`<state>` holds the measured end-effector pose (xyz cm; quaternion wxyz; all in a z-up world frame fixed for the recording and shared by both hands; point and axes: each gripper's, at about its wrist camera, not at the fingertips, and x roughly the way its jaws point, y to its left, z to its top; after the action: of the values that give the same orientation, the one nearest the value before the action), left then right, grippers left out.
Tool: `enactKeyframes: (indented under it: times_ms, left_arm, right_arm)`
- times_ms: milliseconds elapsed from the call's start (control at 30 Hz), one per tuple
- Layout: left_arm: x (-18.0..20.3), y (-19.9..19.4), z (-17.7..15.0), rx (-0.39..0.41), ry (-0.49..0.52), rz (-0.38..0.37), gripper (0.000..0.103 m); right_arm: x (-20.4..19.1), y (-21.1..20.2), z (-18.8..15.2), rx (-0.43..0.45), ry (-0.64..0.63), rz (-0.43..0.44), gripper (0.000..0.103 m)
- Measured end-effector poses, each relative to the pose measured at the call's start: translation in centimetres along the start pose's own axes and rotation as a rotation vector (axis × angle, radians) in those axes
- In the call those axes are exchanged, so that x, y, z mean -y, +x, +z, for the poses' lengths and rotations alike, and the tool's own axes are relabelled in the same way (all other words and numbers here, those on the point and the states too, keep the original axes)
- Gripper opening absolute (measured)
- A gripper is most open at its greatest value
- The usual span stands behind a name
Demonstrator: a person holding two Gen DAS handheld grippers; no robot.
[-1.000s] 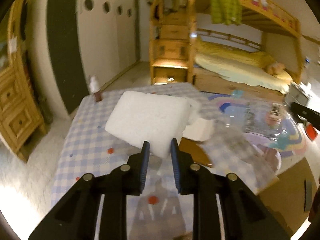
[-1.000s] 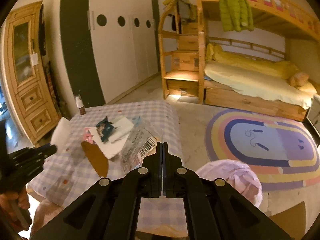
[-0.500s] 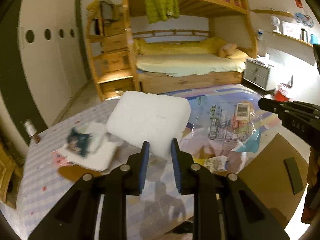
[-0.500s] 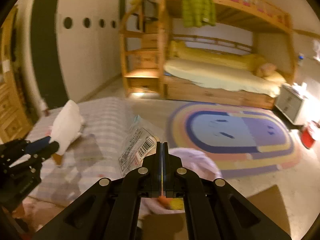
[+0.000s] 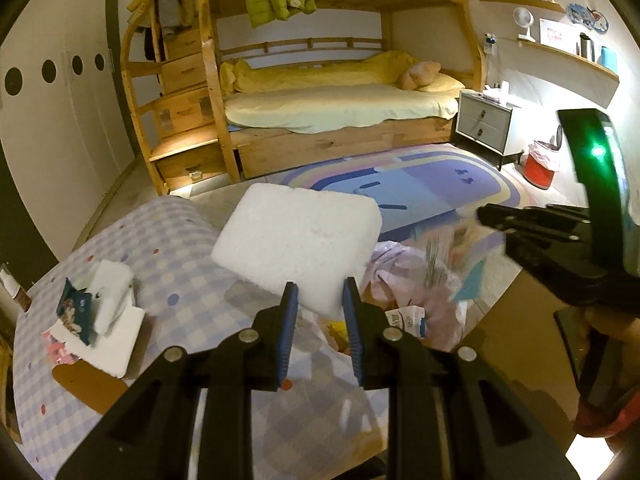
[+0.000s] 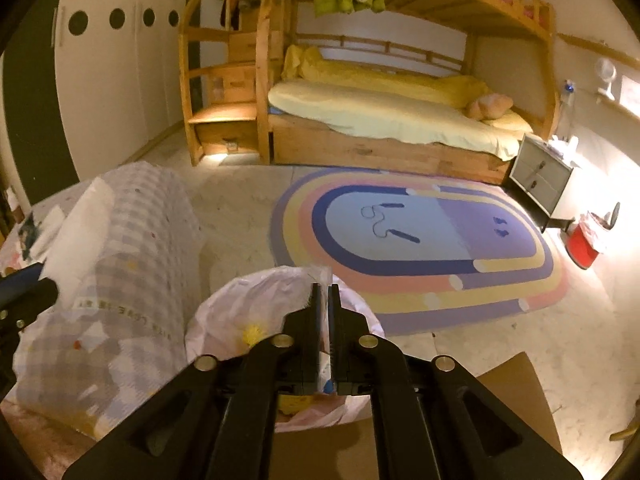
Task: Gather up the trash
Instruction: 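Drop the foam block and plastic wrapper into the white trash bag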
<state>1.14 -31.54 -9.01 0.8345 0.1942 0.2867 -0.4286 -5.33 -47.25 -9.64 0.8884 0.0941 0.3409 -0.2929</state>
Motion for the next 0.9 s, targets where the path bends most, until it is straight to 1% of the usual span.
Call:
enactKeyframes:
  times_ms: [67, 167, 267, 433, 500, 533, 567, 633, 733, 900]
  left_arm:
    - [0.3, 0.4, 0.2, -0.008, 0.008, -0.008, 0.022]
    - [1.0, 1.1, 0.3, -0.019, 0.026, -0.023, 0.023]
    - [2.1, 1.9, 0.7, -0.03, 0.045, -0.045, 0.023]
    - [3.7, 3.6, 1.7, -0.036, 0.072, -0.08, 0.026]
    - [4.2, 4.2, 2.3, -0.035, 0.076, -0.092, 0.039]
    - [4.2, 4.3, 2.4, -0.032, 0.074, -0.093, 0.055]
    - [4.2, 4.3, 2.4, -0.03, 0.069, -0.092, 0.064]
    - [3.6, 4.1, 2.2, -0.032, 0.053, -0.093, 0.064]
    - [2.1, 3.2, 1.6, -0.036, 0.017, -0.071, 0.064]
    - [-1.2, 0.2, -0.1, -0.029, -0.041, 0.009, 0.064]
  right_arm:
    - [0.0, -0.2, -0.2, 0.008, -0.002, 0.005, 0.036]
    - [0.4, -0.9, -0.5, 0.019, 0.007, 0.016, 0.038]
    - [1.4, -1.8, -0.4, 0.032, 0.04, 0.022, 0.044]
    - [2.9, -3.2, 0.1, 0.056, 0.08, 0.009, 0.046]
    - [3.5, -3.6, 0.2, 0.064, 0.095, 0.005, 0.046]
    - [3.6, -3.8, 0.2, 0.064, 0.099, 0.004, 0.046]
    - [3.8, -3.9, 0.3, 0.065, 0.103, 0.005, 0.046]
    - [4.0, -4.0, 0.4, 0.067, 0.107, 0.008, 0.047]
    - [3.8, -4.3, 0.4, 0.067, 0.109, 0.024, 0.047]
    - [1.7, -5.5, 0.5, 0.073, 0.098, 0.098, 0.047]
